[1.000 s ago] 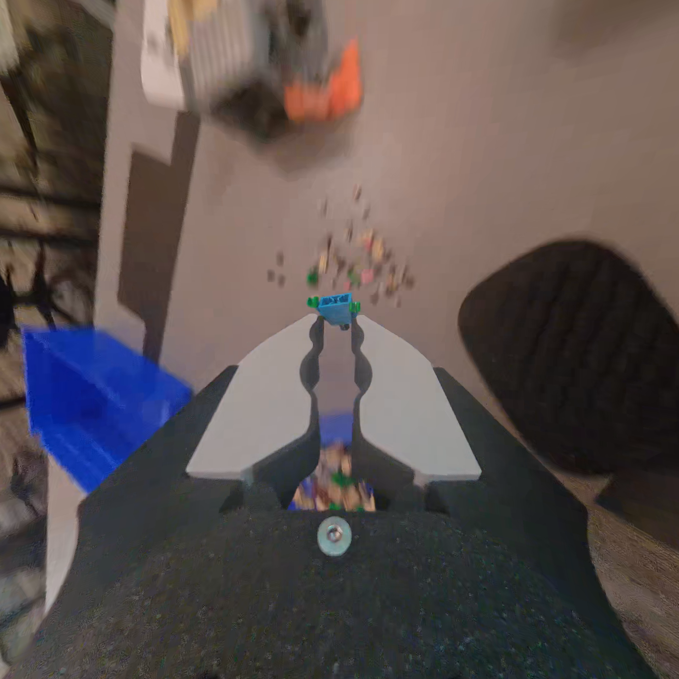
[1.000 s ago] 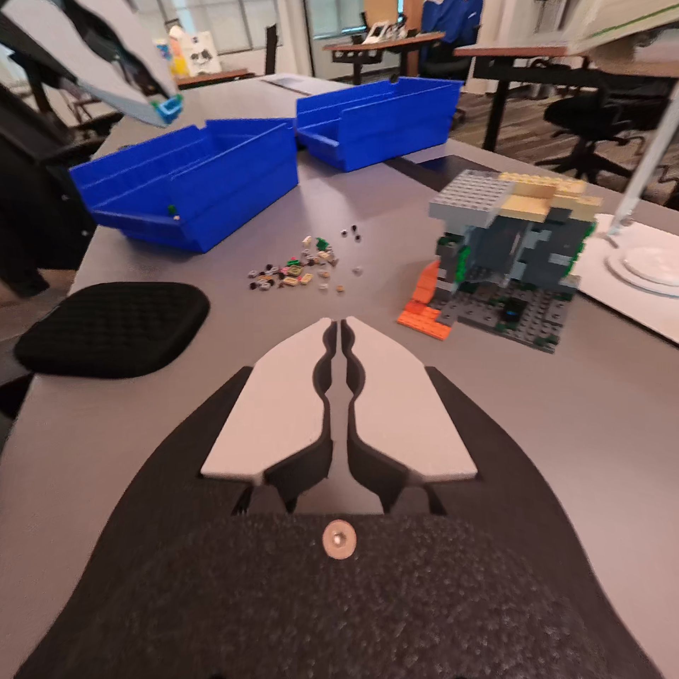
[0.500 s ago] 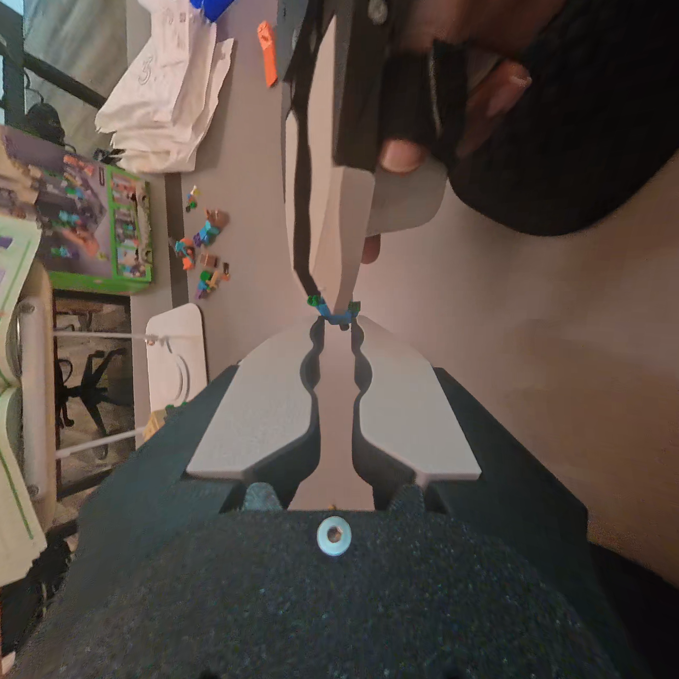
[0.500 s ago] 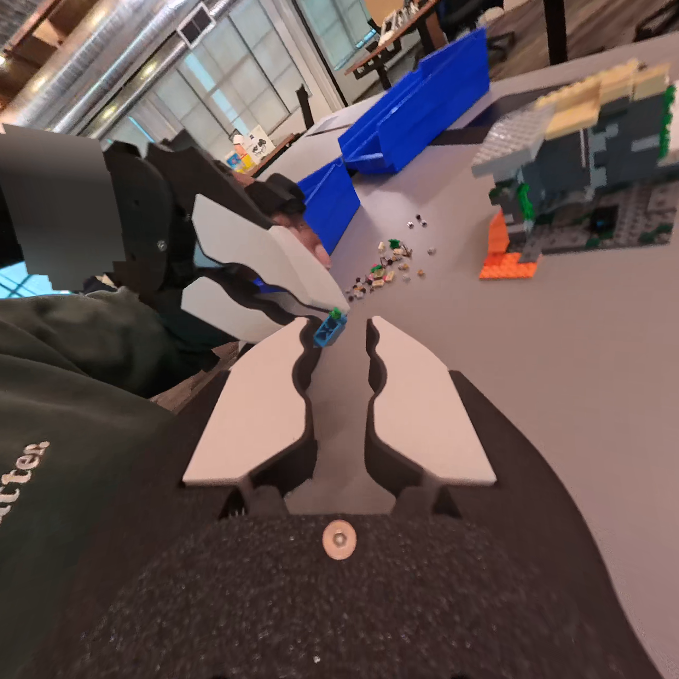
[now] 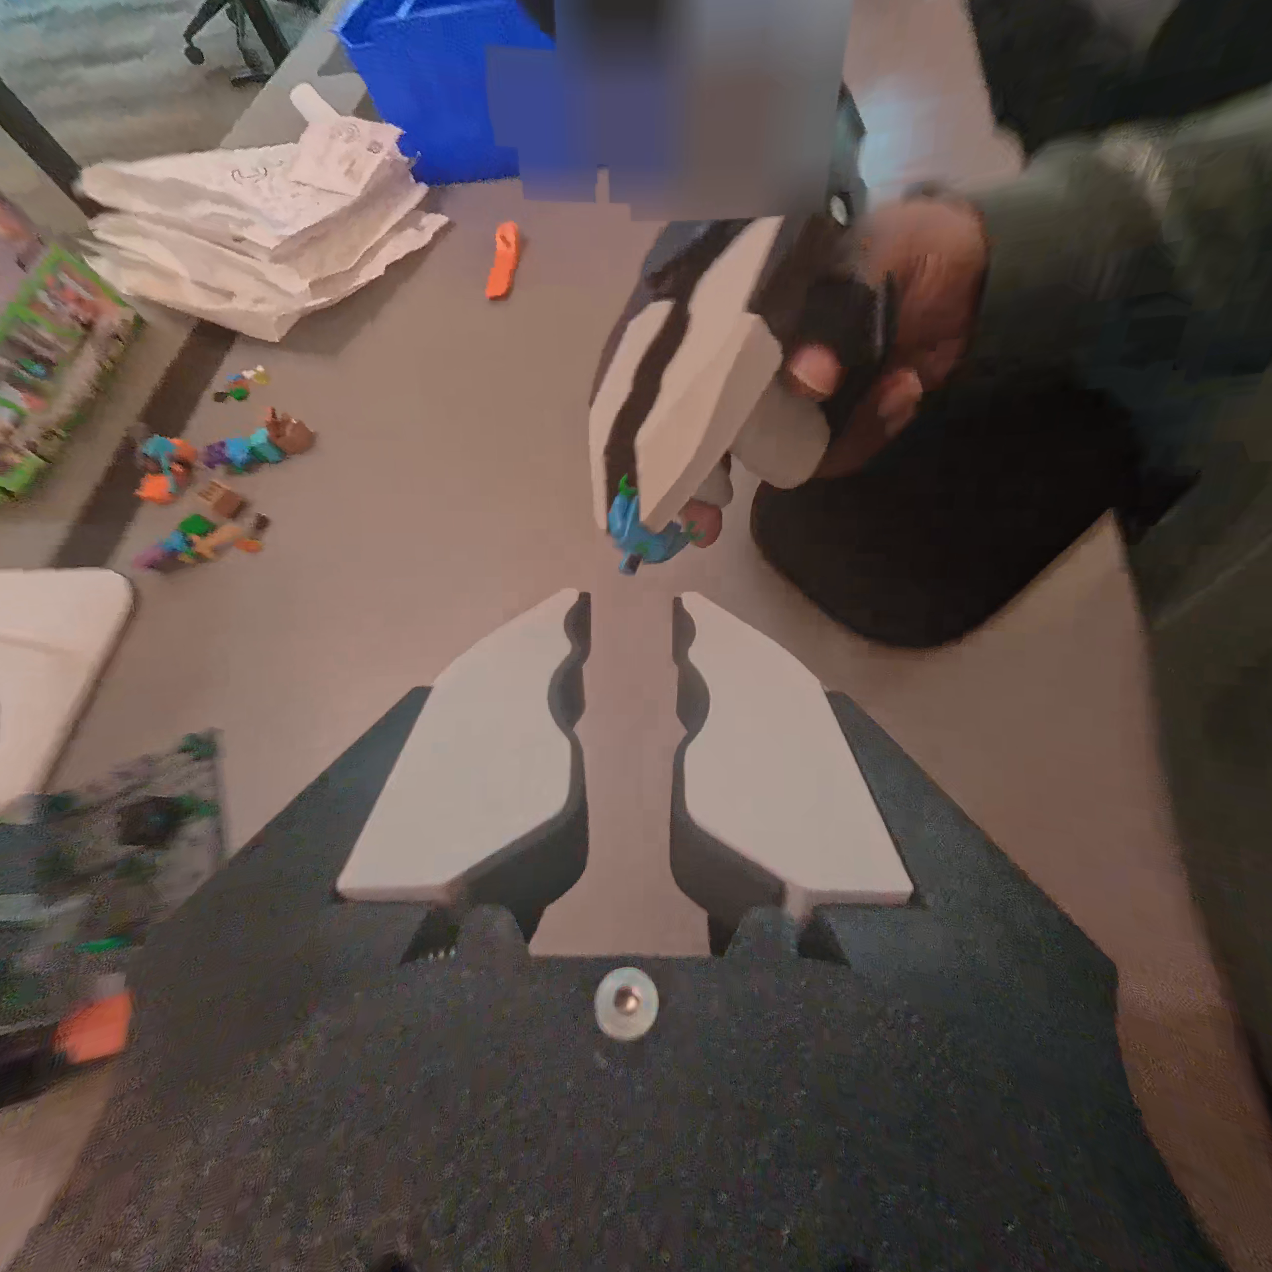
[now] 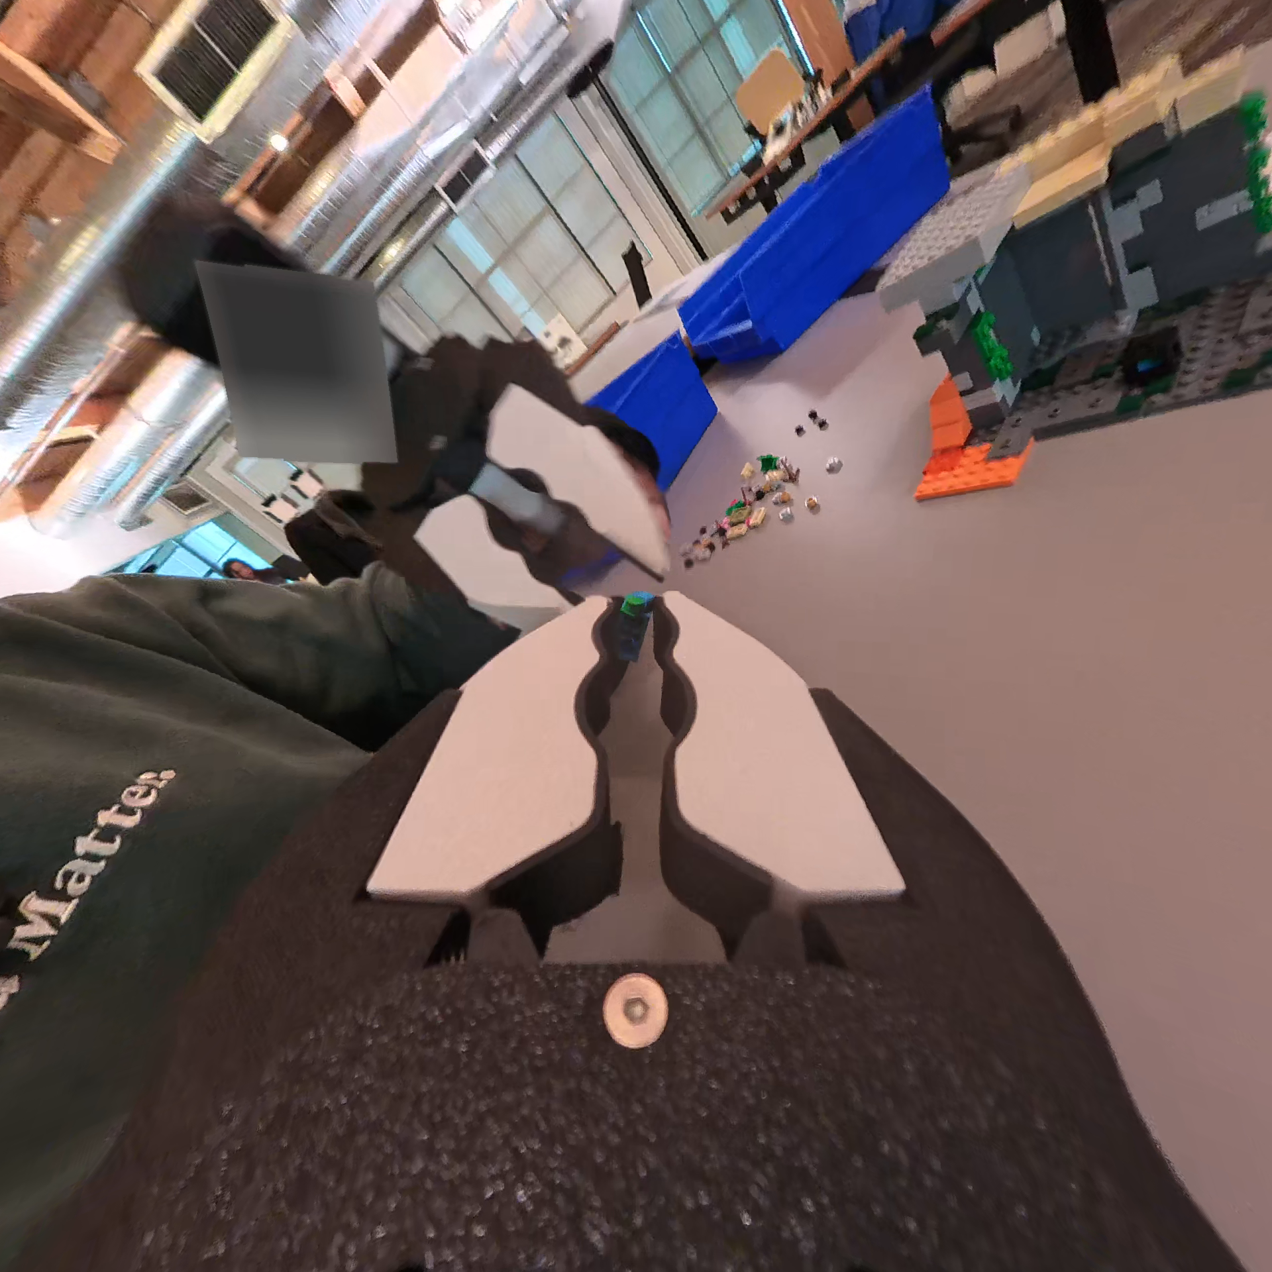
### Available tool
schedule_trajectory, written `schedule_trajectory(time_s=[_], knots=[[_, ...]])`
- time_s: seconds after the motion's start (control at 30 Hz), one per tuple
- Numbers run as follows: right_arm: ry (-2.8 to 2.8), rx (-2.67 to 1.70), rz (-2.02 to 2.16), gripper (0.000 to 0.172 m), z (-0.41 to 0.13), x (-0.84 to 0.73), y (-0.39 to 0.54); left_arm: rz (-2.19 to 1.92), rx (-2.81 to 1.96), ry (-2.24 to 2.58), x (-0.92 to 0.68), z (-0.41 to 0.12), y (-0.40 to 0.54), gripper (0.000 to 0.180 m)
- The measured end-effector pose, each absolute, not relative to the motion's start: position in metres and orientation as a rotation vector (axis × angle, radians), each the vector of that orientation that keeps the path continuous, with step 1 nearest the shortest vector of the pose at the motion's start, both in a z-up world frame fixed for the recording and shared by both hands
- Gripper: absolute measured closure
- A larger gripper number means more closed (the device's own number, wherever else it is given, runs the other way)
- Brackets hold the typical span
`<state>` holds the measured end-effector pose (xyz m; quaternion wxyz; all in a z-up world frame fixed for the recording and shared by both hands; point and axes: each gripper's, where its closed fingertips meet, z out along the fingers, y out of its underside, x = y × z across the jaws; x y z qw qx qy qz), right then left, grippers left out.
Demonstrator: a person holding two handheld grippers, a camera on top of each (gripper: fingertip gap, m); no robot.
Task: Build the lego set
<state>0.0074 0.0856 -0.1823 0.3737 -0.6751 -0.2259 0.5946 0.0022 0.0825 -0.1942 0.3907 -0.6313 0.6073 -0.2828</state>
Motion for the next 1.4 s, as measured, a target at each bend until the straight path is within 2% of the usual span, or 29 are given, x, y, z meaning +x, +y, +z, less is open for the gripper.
schedule_trajectory(time_s=[0.3,0.5,1.07,1.4], knots=[[-0.667,-1.387,1.314,0.163,-0.149,0.018,0.096,-1.752,-1.688,0.831,0.017,-0.173,0.092,0.149],[-0.747,-1.291,1.225,0.163,-0.154,0.012,0.089,-2.085,-1.575,0.673,0.021,-0.170,0.081,0.153],[-0.844,-1.212,1.214,0.164,-0.156,0.000,0.073,-2.280,-1.419,0.613,0.015,-0.155,0.067,0.164],[-0.913,-1.295,1.089,0.163,-0.172,-0.004,0.076,-2.012,-1.554,0.823,0.010,-0.174,0.072,0.169]])
